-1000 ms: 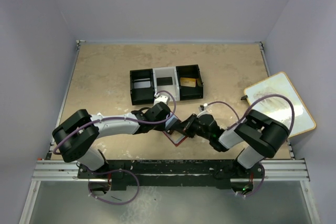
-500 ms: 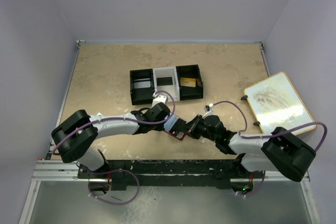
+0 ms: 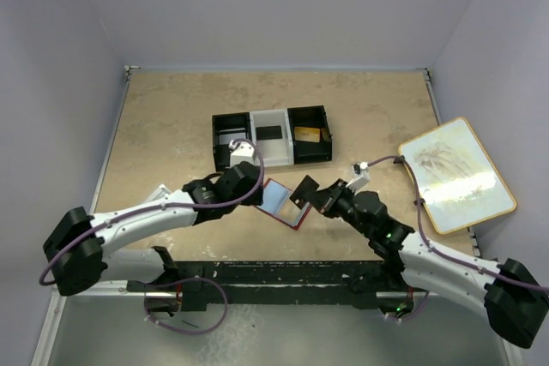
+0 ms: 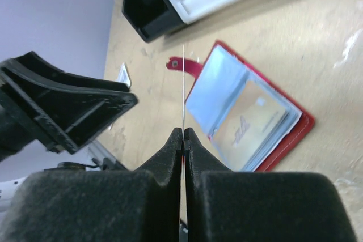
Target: Take the credit cards out of the card holder
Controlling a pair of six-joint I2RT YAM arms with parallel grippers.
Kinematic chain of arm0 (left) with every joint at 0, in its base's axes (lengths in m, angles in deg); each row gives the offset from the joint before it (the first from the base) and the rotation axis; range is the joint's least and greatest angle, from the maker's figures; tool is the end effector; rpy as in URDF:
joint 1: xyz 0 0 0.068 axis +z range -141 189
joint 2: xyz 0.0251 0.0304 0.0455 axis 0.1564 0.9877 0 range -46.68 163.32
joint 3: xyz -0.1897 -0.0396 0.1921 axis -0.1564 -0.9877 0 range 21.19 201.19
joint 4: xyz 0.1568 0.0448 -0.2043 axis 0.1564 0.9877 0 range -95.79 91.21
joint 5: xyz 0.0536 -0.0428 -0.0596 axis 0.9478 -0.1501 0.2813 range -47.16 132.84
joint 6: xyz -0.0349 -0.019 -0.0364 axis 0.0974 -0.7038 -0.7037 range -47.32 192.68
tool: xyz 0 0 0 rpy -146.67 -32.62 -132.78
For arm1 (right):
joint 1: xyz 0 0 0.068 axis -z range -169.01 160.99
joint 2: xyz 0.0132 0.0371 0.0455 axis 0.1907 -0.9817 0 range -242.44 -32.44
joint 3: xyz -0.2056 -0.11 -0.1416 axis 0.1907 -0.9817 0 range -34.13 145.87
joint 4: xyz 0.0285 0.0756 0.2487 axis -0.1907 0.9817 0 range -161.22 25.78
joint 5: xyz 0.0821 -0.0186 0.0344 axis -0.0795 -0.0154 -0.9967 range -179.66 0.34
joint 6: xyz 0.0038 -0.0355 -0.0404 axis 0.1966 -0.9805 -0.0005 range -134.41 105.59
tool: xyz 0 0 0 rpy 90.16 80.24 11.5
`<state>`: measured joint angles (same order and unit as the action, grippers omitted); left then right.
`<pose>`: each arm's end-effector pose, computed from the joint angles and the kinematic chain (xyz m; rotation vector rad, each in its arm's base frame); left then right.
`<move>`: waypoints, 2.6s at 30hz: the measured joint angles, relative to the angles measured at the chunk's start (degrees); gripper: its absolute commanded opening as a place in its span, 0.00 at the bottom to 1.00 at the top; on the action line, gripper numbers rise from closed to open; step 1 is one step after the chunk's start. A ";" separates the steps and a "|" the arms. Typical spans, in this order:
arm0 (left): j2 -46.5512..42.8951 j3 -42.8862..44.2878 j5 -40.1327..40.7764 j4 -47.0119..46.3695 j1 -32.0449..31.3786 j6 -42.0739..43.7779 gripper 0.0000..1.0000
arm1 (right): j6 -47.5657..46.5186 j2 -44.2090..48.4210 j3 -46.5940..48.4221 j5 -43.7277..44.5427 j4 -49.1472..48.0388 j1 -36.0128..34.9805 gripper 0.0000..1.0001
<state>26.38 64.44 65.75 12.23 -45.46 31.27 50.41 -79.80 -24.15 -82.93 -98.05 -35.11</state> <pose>0.1608 -0.2012 0.2173 0.0843 2.3476 -0.3522 0.1277 0.1267 0.1866 0.4095 1.9019 1.2656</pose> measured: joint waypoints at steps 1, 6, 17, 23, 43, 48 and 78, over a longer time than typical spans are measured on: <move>-1.79 0.48 1.40 1.55 0.00 0.02 0.66 | -2.23 1.77 0.00 0.68 0.52 0.00 0.00; -7.52 5.40 9.51 10.27 0.02 0.83 0.81 | -14.29 8.35 0.09 3.34 0.83 0.00 0.00; -9.77 12.22 21.94 21.77 10.56 7.43 0.81 | -41.16 1.92 7.04 3.72 -3.08 0.00 0.00; -15.50 7.87 21.57 22.40 19.63 8.33 0.81 | -52.00 -8.28 16.41 2.82 -2.75 0.00 0.00; -19.91 7.87 28.63 22.40 19.63 8.28 0.82 | -65.64 -45.70 53.27 -2.25 14.80 5.11 0.00; -21.09 7.87 28.96 22.36 19.63 8.50 0.82 | -67.23 -50.62 56.92 -2.01 17.79 5.92 0.00; -22.25 7.85 28.85 21.92 19.63 9.75 0.82 | -95.78 -71.06 73.05 6.38 19.23 5.95 0.00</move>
<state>4.13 72.28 94.61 34.15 -25.83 41.02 -45.37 -150.85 48.90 -76.55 -78.81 -29.17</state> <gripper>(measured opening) 0.814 0.008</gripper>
